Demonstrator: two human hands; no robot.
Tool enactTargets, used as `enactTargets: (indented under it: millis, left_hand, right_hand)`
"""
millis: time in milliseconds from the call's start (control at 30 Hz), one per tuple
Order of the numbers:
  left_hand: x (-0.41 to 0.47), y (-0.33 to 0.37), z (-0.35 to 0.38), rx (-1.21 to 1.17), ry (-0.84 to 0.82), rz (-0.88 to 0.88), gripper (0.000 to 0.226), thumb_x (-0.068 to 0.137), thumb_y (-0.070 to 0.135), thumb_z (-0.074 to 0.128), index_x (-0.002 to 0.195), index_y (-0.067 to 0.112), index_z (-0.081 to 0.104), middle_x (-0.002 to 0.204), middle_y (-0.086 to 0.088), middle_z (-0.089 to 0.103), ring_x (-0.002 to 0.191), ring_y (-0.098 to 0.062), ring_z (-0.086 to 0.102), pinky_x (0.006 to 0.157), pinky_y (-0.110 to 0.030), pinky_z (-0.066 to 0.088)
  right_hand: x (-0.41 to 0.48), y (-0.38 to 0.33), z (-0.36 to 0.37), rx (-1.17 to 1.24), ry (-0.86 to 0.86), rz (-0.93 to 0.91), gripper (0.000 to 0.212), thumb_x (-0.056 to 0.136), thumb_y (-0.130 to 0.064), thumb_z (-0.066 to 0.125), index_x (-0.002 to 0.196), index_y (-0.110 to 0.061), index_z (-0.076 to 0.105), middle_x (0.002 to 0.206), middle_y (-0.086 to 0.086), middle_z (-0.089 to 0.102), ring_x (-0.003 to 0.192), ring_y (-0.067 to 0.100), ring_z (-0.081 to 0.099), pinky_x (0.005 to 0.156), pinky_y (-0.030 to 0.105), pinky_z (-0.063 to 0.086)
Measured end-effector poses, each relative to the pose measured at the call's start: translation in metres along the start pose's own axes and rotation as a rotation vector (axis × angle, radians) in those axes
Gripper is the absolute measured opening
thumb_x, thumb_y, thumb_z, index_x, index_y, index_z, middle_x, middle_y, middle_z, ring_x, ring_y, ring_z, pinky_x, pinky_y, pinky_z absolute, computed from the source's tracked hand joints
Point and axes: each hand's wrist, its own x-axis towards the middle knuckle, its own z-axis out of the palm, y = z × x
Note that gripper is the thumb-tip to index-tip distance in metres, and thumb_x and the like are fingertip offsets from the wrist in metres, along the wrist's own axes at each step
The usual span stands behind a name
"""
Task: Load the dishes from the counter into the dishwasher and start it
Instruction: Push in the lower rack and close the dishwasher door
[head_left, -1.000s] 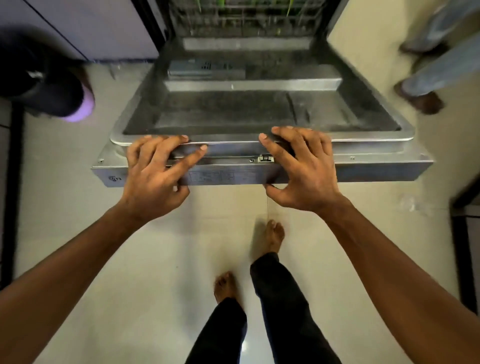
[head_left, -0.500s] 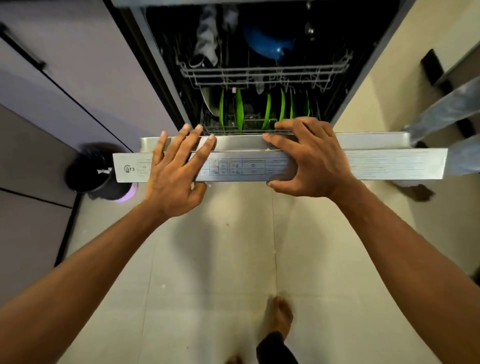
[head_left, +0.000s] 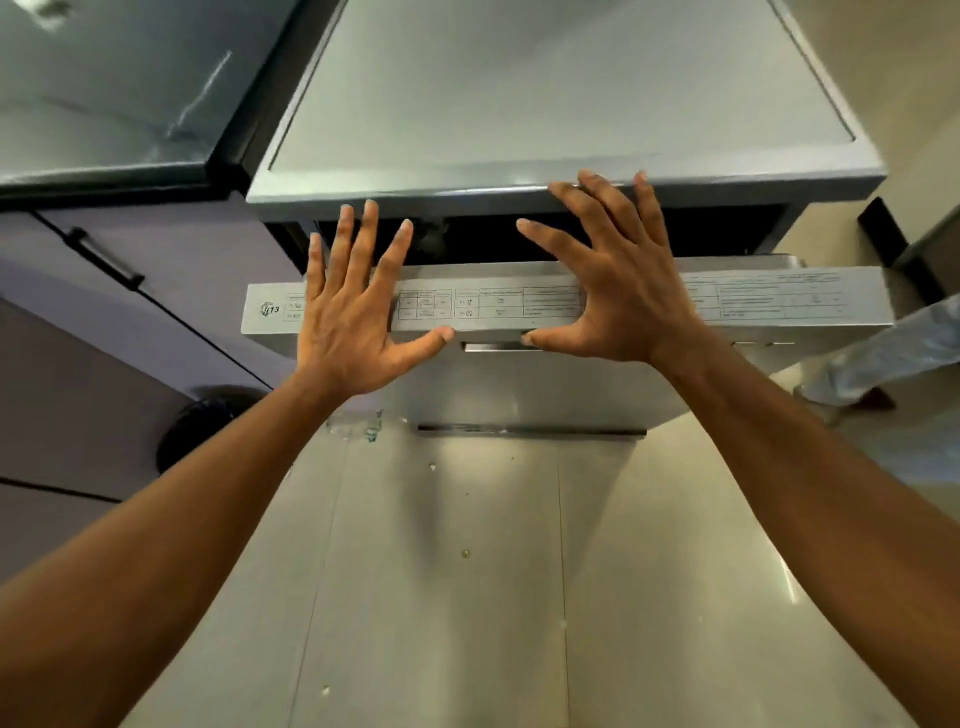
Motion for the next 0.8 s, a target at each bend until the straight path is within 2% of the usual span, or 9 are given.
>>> enactTargets:
  millis: [200, 300, 367, 467, 533, 633, 800]
  left_hand:
    - [0.042, -0.012, 0.010, 0.012, 0.027, 0.004, 0.106, 0.083, 0.082, 0.042, 0.160, 0.014, 0.015, 0.166, -0.017, 0.007, 0.154, -0.035, 0.002, 0.121, -0.063, 0.002]
    - [0.058, -0.018, 0.015, 0.015, 0.038, 0.008, 0.106, 0.083, 0.083, 0.042, 0.159, 0.013, 0.018, 0.166, -0.014, 0.012, 0.154, -0.033, 0.005, 0.121, -0.062, 0.000]
    - [0.067, -0.021, 0.018, 0.014, 0.065, 0.013, 0.104, 0.082, 0.082, 0.045, 0.157, 0.013, 0.026, 0.161, -0.013, 0.028, 0.151, -0.031, 0.019, 0.121, -0.061, 0.002]
    - [0.075, -0.026, 0.024, 0.003, 0.143, -0.003, 0.090, 0.081, 0.080, 0.051, 0.147, 0.018, 0.043, 0.143, -0.012, 0.046, 0.135, -0.031, 0.039, 0.118, -0.054, 0.018]
    - [0.082, -0.025, 0.030, -0.020, 0.194, -0.044, 0.082, 0.082, 0.078, 0.052, 0.139, 0.020, 0.050, 0.135, -0.012, 0.051, 0.124, -0.031, 0.044, 0.108, -0.048, 0.028]
    - [0.088, -0.018, 0.040, -0.061, 0.266, -0.128, 0.075, 0.083, 0.075, 0.056, 0.135, 0.021, 0.055, 0.127, -0.014, 0.054, 0.117, -0.031, 0.045, 0.101, -0.047, 0.029]
    - [0.091, -0.022, 0.052, -0.101, 0.316, -0.129, 0.070, 0.083, 0.074, 0.061, 0.134, 0.027, 0.057, 0.124, -0.013, 0.057, 0.116, -0.029, 0.043, 0.099, -0.046, 0.029]
  right_hand:
    - [0.036, 0.027, 0.010, -0.086, -0.052, 0.028, 0.111, 0.068, -0.094, 0.046, 0.158, -0.031, 0.029, 0.165, 0.011, 0.026, 0.154, 0.032, 0.015, 0.118, 0.070, 0.006]
    - [0.047, 0.035, 0.014, -0.087, -0.058, 0.061, 0.110, 0.068, -0.095, 0.047, 0.157, -0.032, 0.031, 0.162, 0.007, 0.034, 0.150, 0.029, 0.029, 0.119, 0.066, 0.007]
    - [0.050, 0.035, 0.019, -0.073, -0.036, 0.089, 0.104, 0.070, -0.092, 0.050, 0.154, -0.032, 0.037, 0.158, 0.003, 0.040, 0.145, 0.025, 0.038, 0.119, 0.055, 0.019]
    - [0.050, 0.032, 0.028, -0.039, 0.047, 0.129, 0.089, 0.074, -0.082, 0.058, 0.148, -0.034, 0.046, 0.154, -0.003, 0.046, 0.141, 0.020, 0.044, 0.108, 0.044, 0.029]
    - [0.051, 0.031, 0.035, -0.019, 0.151, 0.165, 0.077, 0.076, -0.073, 0.065, 0.142, -0.034, 0.055, 0.149, -0.005, 0.054, 0.136, 0.019, 0.050, 0.104, 0.042, 0.031]
    - [0.055, 0.029, 0.048, -0.024, 0.291, 0.213, 0.059, 0.082, -0.067, 0.067, 0.132, -0.035, 0.064, 0.141, -0.009, 0.061, 0.130, 0.016, 0.056, 0.100, 0.042, 0.035]
    - [0.052, 0.030, 0.059, -0.034, 0.410, 0.198, 0.056, 0.089, -0.066, 0.065, 0.131, -0.030, 0.067, 0.139, -0.007, 0.063, 0.127, 0.018, 0.059, 0.100, 0.043, 0.036]
